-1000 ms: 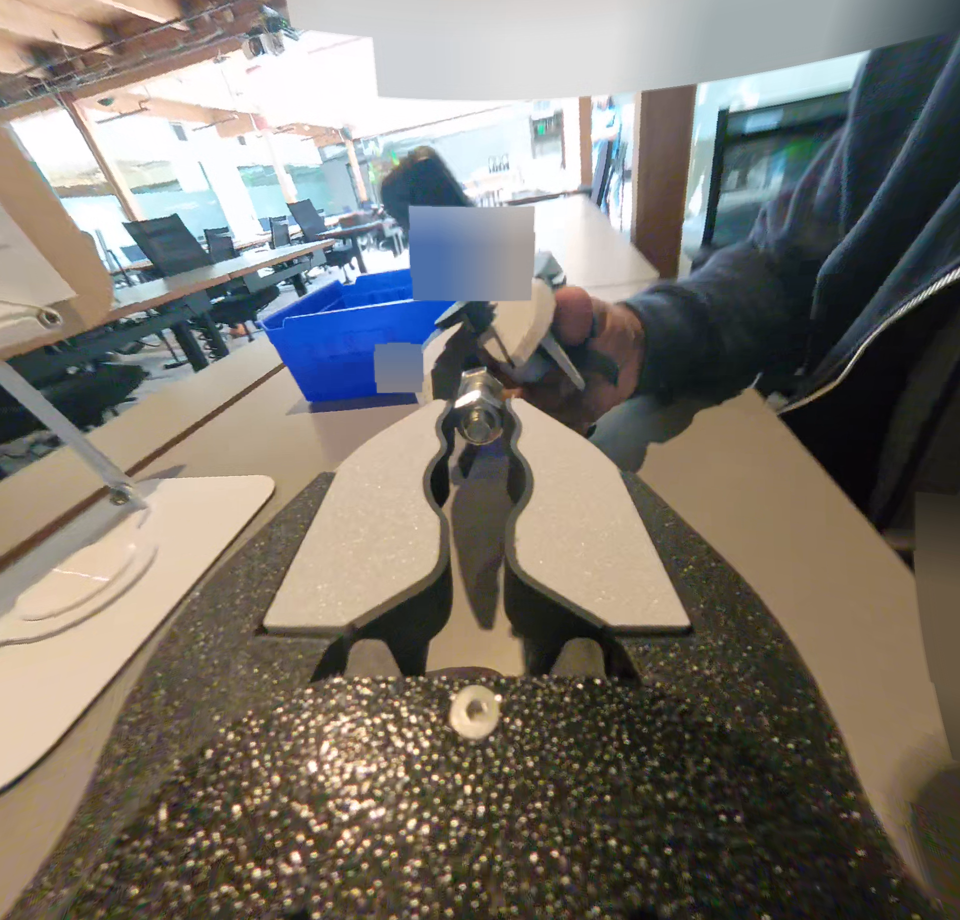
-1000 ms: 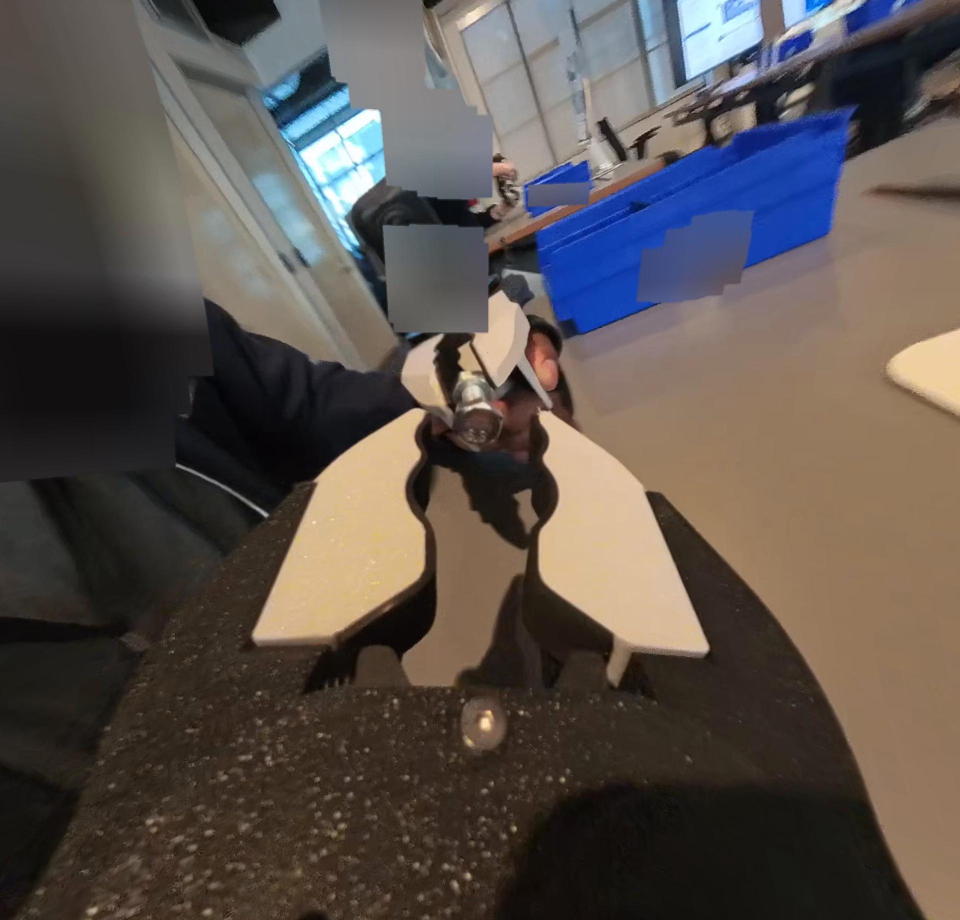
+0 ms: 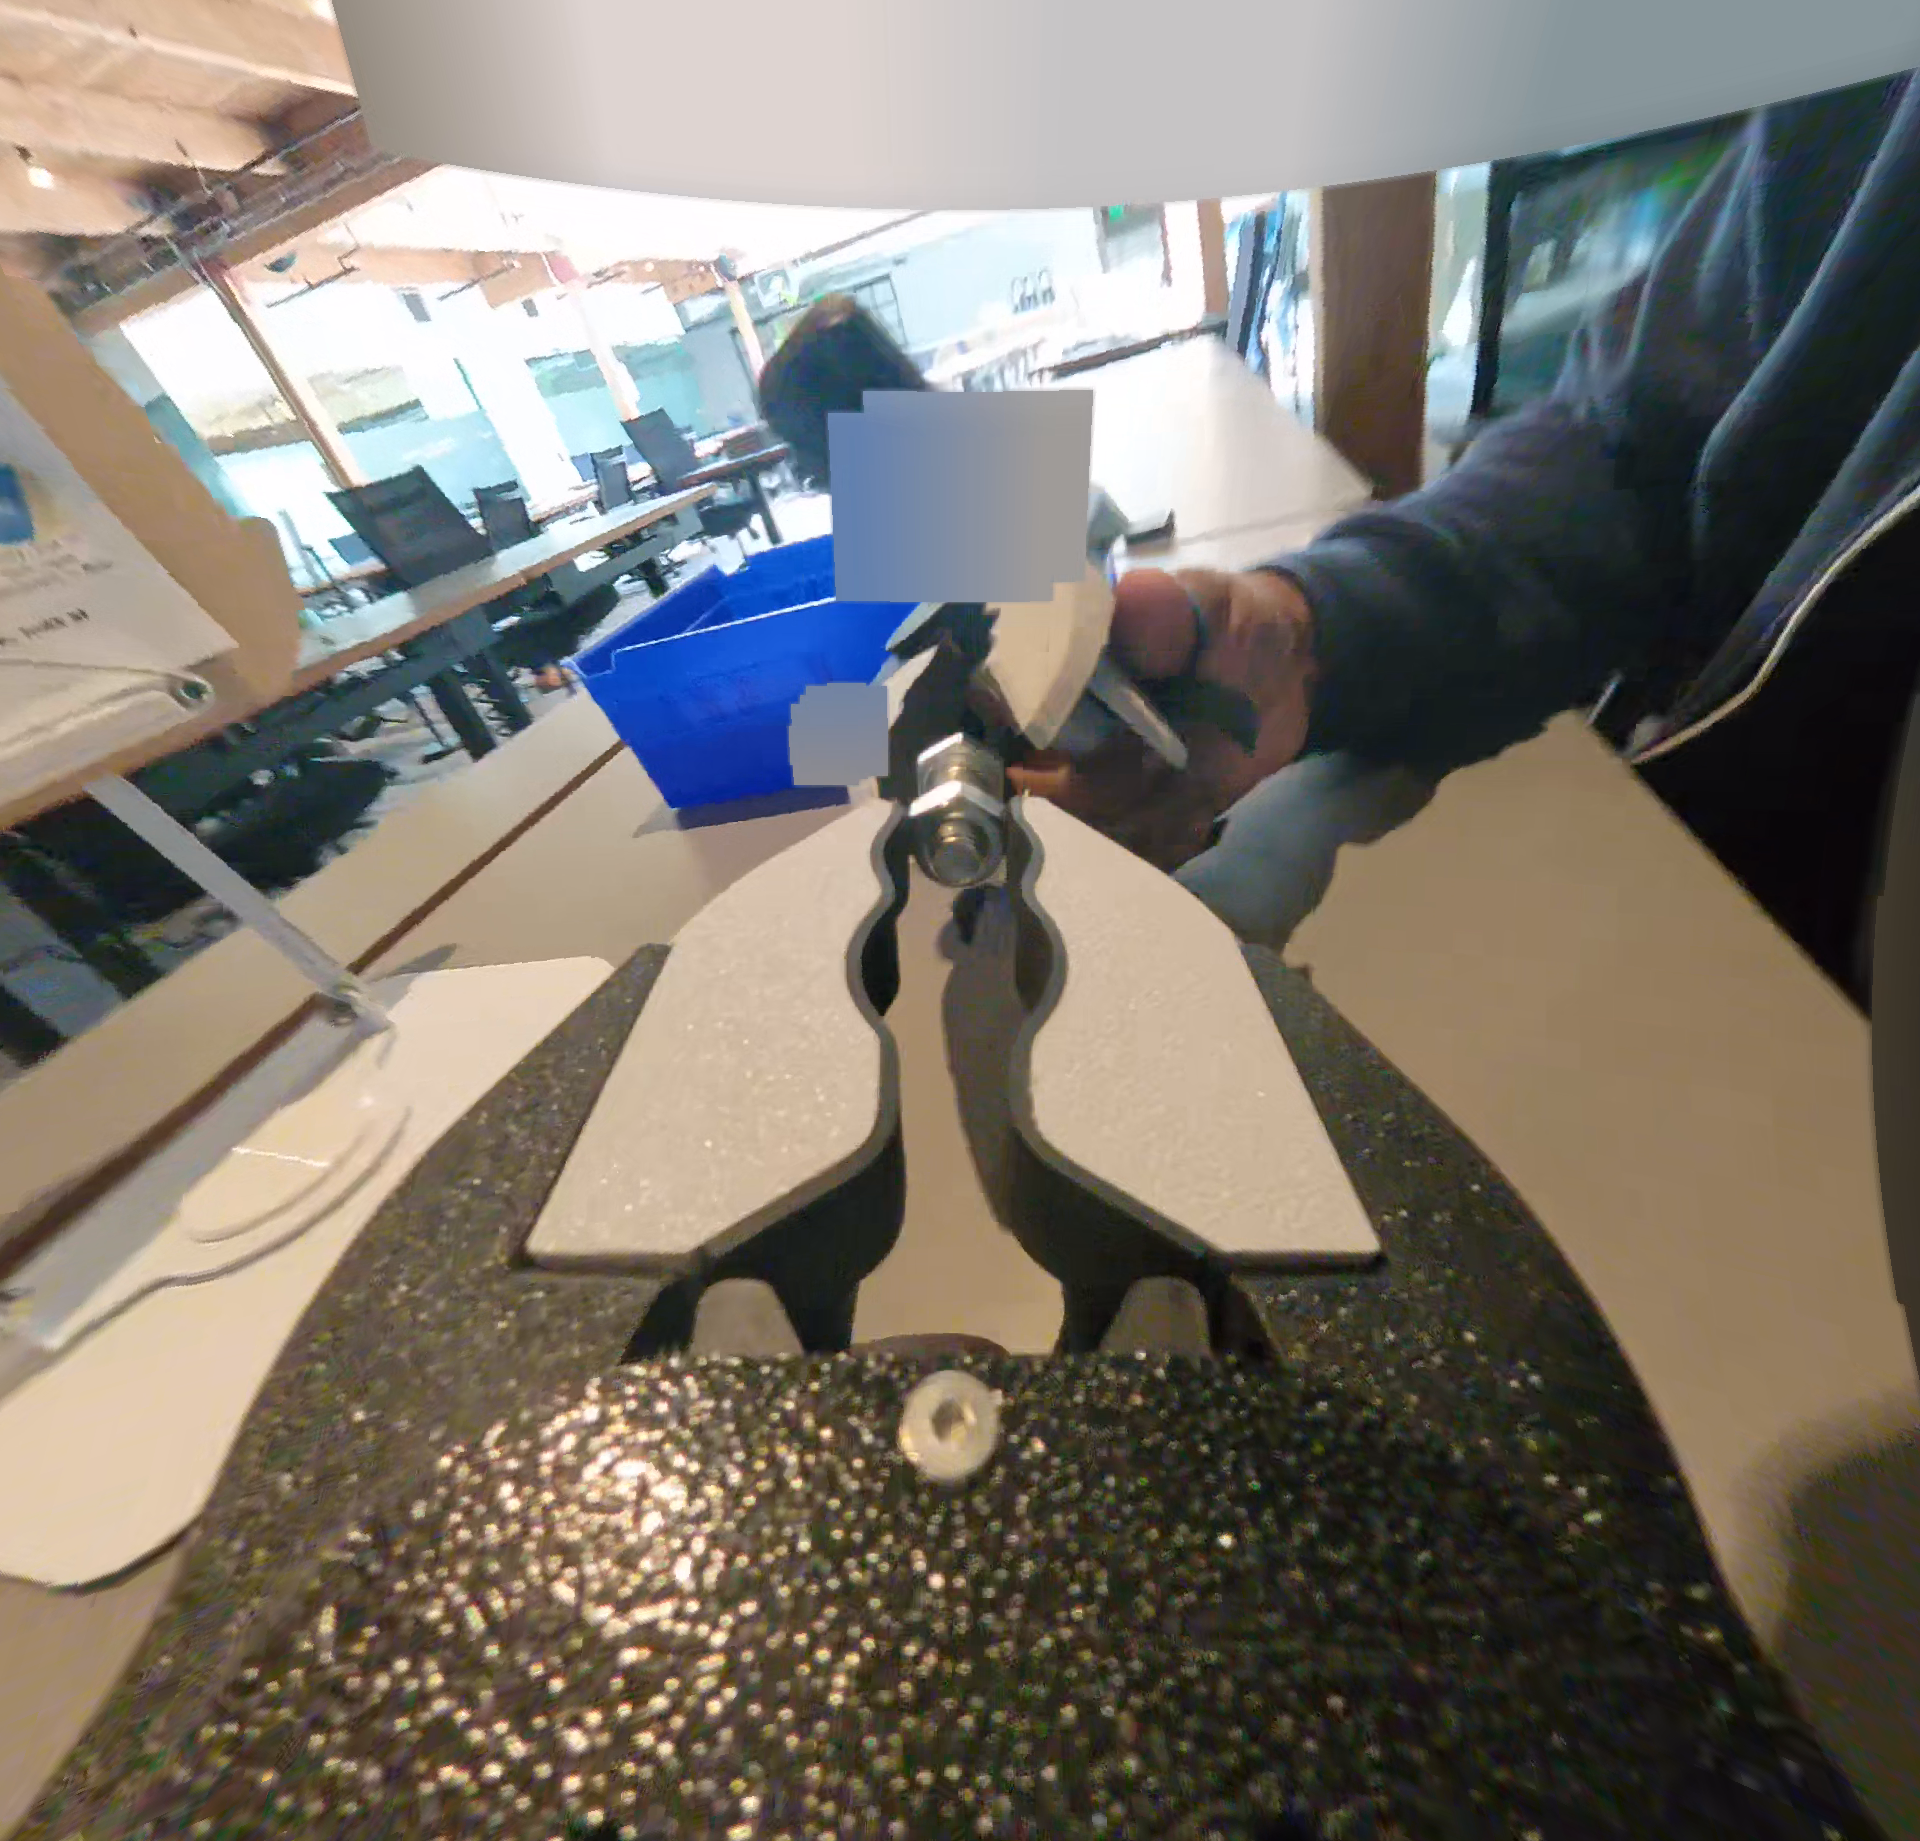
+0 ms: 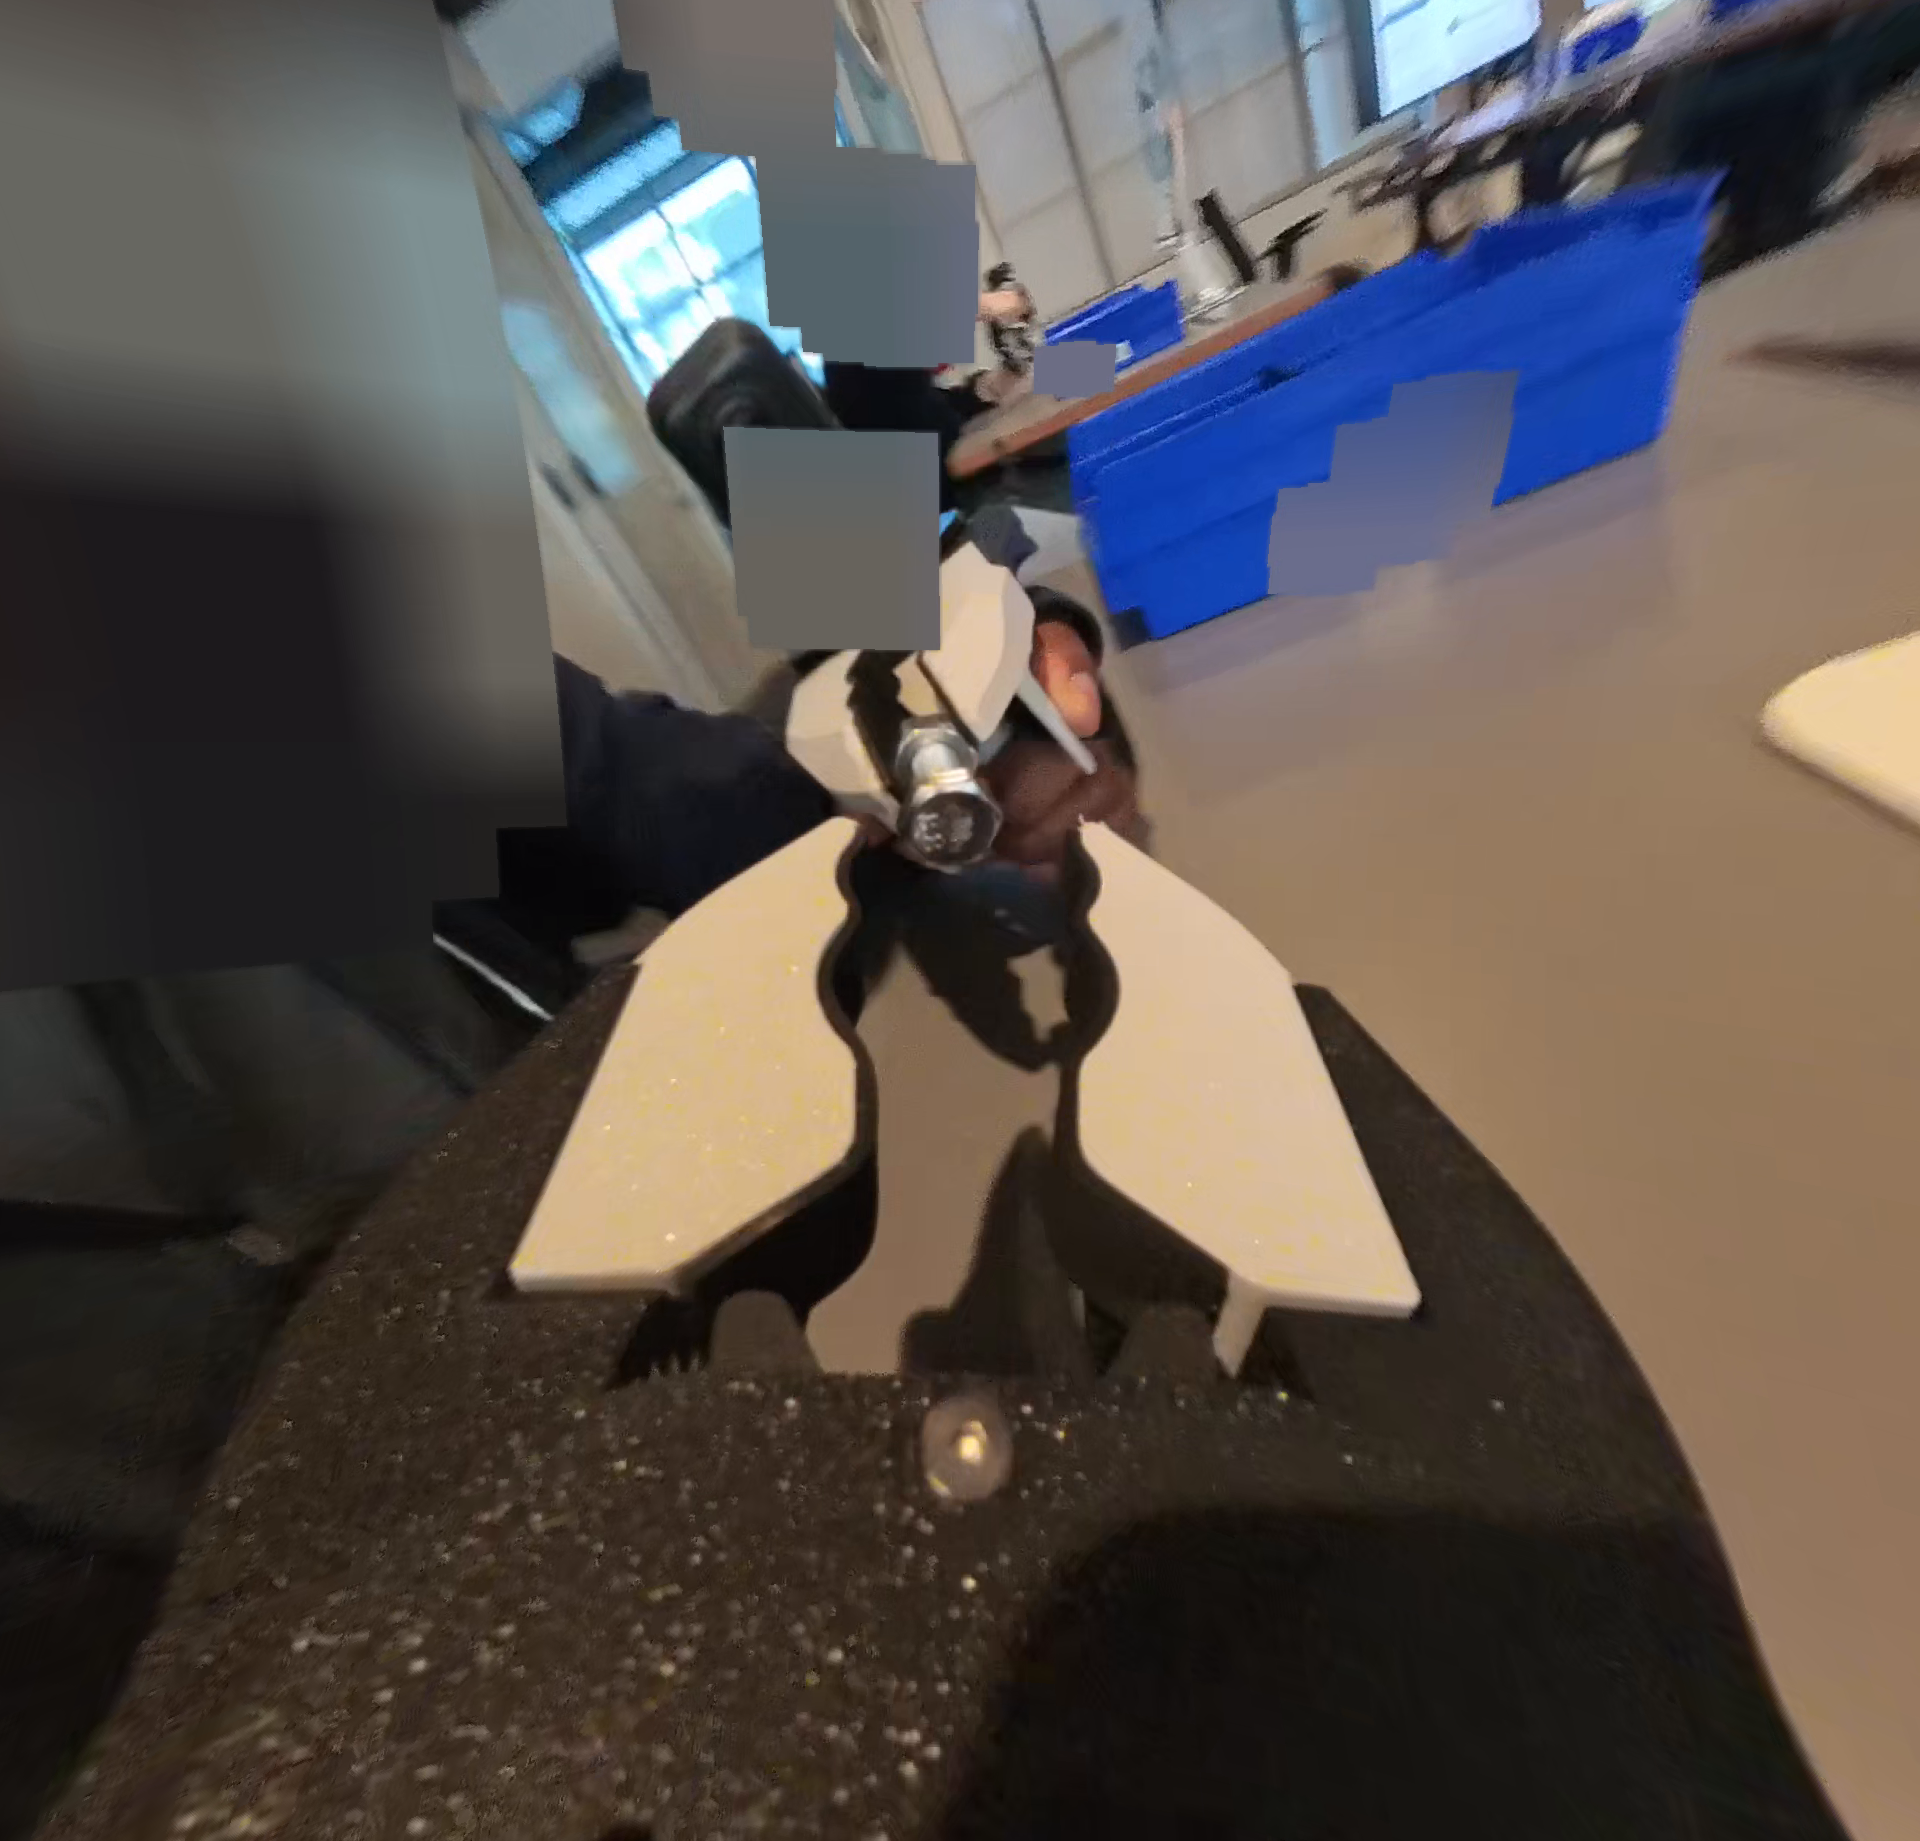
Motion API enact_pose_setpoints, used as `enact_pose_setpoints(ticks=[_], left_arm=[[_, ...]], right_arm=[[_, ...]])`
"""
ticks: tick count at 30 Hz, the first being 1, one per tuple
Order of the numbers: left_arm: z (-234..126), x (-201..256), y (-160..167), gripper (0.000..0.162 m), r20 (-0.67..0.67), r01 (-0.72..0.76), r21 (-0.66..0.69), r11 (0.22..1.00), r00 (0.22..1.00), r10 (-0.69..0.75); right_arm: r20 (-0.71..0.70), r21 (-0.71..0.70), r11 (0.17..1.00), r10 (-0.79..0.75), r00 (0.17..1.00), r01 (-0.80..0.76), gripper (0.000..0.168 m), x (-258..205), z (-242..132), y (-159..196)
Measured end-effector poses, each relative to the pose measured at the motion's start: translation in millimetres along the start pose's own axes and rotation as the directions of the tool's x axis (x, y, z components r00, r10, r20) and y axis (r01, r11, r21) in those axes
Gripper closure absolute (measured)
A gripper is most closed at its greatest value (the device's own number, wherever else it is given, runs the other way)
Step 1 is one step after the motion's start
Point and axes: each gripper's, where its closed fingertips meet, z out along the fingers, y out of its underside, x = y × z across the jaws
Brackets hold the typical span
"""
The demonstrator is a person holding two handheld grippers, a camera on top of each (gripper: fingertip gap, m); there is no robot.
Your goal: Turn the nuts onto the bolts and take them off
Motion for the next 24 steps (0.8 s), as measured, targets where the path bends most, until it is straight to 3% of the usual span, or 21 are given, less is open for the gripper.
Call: enact_pose_setpoints(ticks=[3, 6, 9, 12, 16, 19, 22, 24], left_arm=[[-3, -3, -6, 0.145, -0.040, 0.129, 0.056, 0.990, 0.991, -0.127], [-4, -3, -8, 0.145, -0.081, 0.206, 0.085, 0.975, 0.977, -0.199], [-2, 1, -7, 0.145, -0.112, 0.235, 0.079, 0.969, 0.968, -0.226], [1, 6, -6, 0.145, -0.136, 0.236, 0.065, 0.970, 0.965, -0.226], [1, 7, -1, 0.145, -0.106, 0.145, 0.035, 0.989, 0.984, -0.140], [3, 8, 3, 0.145, -0.044, -0.039, -0.018, 0.999, 0.998, 0.038], [4, 11, 4, 0.145, -0.001, -0.194, -0.053, 0.979, 0.981, 0.195], [5, 9, 5, 0.145, 0.010, -0.190, -0.063, 0.980, 0.982, 0.191]], right_arm=[[-0.128, -0.042, 0.964, -0.268, 0.955, 0.264, 0.137, -1, -2, -6], [-0.182, -0.108, 0.897, -0.442, 0.878, 0.429, 0.141, -5, 1, -5], [-0.200, -0.142, 0.854, -0.520, 0.830, 0.501, 0.143, -9, 4, -3], [-0.193, -0.154, 0.855, -0.517, 0.834, 0.495, 0.151, -9, 6, 1], [-0.134, -0.131, 0.928, -0.366, 0.921, 0.350, 0.152, -9, 6, 5], [-0.028, -0.086, 0.991, -0.103, 0.994, 0.100, 0.151, -9, 4, 8], [0.127, -0.050, 0.980, 0.199, 0.972, -0.194, 0.151, -11, 2, 9], [0.161, -0.016, 0.971, 0.240, 0.957, -0.240, 0.148, -8, 1, 7]])
